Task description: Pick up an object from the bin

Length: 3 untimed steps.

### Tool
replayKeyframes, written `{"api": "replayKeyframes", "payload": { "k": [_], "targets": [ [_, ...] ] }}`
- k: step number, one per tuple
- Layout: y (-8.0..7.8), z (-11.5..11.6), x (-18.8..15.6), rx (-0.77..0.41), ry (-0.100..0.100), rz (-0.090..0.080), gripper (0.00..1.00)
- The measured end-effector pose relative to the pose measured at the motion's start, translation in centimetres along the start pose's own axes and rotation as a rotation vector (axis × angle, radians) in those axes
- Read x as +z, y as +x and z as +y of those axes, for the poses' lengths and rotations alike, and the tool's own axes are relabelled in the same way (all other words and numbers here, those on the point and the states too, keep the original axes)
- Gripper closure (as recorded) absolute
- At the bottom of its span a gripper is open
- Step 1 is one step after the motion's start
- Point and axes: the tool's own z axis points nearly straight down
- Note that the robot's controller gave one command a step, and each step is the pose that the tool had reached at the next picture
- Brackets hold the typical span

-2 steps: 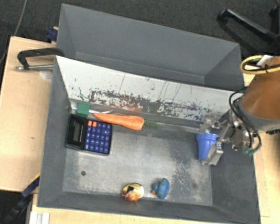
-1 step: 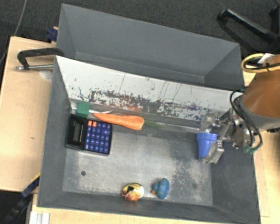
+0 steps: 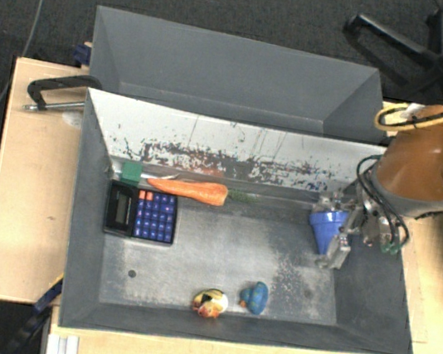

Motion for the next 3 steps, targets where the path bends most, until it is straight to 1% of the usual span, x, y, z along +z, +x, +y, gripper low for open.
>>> {"api": "replayKeyframes", "payload": {
  "k": [1, 2, 3],
  "targets": [
    [2.9, -1.2, 0.7, -0.136, -0.002, 0.003, 0.00],
    [4.0, -1.7, 0.9, -0.091, 0.001, -0.007, 1.00],
    [4.0, -1.7, 0.9, -0.091, 0.002, -0.007, 1.00]
  ]
}}
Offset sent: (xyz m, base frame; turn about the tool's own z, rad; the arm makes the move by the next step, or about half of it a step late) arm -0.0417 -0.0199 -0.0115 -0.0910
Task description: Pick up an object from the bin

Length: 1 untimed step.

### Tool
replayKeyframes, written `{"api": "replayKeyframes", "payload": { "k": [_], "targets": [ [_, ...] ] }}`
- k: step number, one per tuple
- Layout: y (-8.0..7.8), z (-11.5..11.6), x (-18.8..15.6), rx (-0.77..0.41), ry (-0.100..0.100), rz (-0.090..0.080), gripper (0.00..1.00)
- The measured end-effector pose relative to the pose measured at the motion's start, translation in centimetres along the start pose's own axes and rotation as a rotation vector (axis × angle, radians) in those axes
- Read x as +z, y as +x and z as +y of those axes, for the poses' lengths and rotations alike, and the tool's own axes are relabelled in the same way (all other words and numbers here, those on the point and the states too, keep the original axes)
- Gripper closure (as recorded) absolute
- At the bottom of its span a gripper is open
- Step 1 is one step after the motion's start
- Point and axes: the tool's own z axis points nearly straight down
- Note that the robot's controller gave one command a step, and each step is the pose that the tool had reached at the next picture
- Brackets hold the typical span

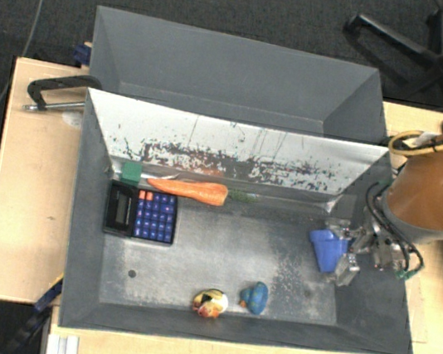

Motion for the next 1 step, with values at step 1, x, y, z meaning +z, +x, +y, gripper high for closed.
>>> {"api": "replayKeyframes", "payload": {
  "k": [1],
  "targets": [
    [0.10, 0.48, -4.93, 0.027, -0.003, 0.004, 1.00]
  ]
}}
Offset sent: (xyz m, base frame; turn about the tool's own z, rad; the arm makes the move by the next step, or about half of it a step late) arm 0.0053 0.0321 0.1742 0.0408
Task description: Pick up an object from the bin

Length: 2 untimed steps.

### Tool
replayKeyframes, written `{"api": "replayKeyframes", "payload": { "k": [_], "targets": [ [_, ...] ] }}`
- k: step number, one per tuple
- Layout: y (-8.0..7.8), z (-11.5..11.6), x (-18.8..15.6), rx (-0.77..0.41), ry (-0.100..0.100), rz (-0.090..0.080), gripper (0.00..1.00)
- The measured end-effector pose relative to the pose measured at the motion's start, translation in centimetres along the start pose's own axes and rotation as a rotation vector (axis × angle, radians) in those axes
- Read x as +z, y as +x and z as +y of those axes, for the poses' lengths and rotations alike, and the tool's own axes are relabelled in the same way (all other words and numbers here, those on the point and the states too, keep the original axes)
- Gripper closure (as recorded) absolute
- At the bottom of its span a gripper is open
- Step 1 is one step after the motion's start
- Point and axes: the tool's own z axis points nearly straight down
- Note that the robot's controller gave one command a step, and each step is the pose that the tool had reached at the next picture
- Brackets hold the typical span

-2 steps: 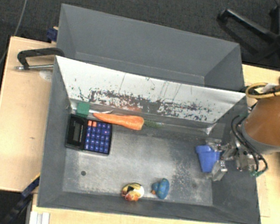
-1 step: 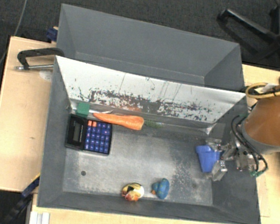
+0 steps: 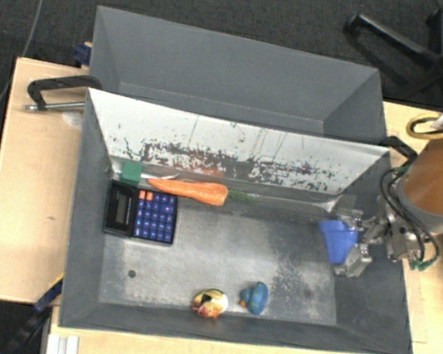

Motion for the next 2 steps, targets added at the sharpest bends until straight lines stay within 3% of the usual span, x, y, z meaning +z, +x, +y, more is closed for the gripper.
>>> {"api": "replayKeyframes", "payload": {
  "k": [2],
  "targets": [
    [-1.0, 1.7, -13.7, -0.016, 0.001, -0.006, 1.00]
  ]
}}
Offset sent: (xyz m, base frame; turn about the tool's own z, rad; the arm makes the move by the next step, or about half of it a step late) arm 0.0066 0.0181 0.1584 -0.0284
